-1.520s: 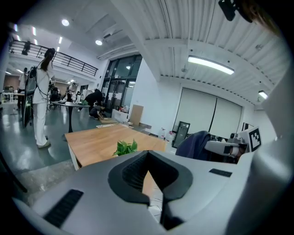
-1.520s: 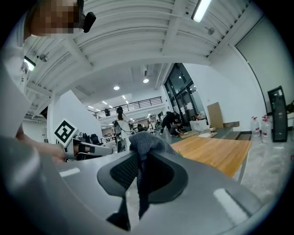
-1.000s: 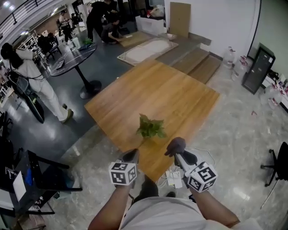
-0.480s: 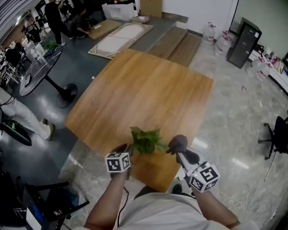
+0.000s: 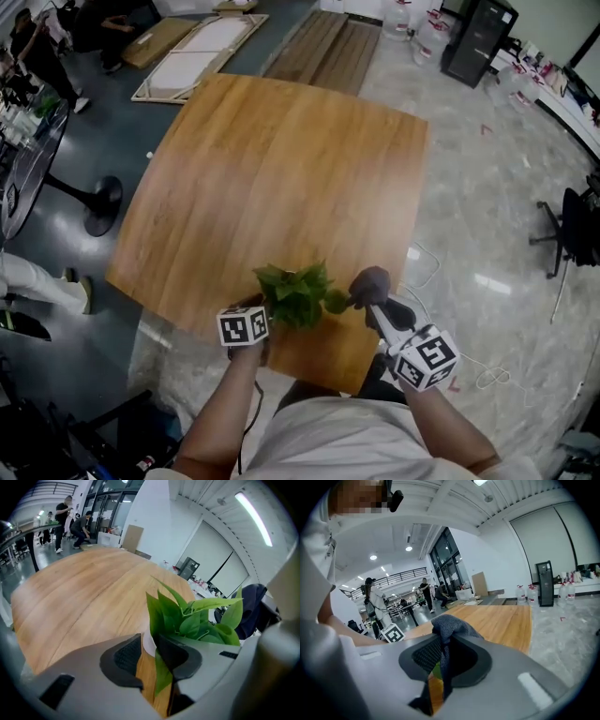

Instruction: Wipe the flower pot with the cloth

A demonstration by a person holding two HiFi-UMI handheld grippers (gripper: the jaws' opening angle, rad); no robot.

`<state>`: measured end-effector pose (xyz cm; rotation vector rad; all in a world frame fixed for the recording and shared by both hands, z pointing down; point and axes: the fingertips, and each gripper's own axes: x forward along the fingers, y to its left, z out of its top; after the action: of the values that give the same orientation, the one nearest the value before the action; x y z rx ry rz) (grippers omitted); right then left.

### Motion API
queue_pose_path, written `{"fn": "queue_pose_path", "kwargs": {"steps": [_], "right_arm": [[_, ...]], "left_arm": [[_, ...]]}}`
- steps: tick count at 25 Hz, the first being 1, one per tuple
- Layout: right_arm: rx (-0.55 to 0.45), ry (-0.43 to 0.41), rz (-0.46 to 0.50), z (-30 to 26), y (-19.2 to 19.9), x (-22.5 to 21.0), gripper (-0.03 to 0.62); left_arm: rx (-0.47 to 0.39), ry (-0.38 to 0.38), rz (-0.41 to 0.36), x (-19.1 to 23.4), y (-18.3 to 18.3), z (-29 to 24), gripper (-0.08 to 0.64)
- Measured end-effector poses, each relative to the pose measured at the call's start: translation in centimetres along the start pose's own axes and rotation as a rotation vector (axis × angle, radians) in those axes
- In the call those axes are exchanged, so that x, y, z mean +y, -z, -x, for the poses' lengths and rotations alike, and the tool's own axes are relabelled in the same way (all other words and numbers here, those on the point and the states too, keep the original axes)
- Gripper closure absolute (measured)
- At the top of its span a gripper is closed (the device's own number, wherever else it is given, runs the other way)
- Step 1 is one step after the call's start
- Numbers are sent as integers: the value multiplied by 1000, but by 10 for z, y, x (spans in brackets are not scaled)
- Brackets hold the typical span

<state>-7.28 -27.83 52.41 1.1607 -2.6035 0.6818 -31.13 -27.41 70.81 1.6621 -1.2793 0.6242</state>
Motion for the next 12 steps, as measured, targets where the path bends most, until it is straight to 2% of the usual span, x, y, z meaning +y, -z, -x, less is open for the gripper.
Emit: {"fn": "queue_pose_path", "kwargs": {"steps": [2, 6, 9, 12], "right_arm": [[6, 9, -8, -7, 3, -5, 540], [25, -1, -8, -26, 10, -7, 540], [42, -41, -10, -51, 23, -3, 540], [62, -83, -11, -89, 46, 4, 540]], "left_arm": [[18, 7, 4, 3, 3, -8, 453], [8, -20, -10, 13, -1, -9, 538], [-7, 5, 11, 17, -1, -11, 541], [-60, 40, 13, 24, -3, -15, 540]]}}
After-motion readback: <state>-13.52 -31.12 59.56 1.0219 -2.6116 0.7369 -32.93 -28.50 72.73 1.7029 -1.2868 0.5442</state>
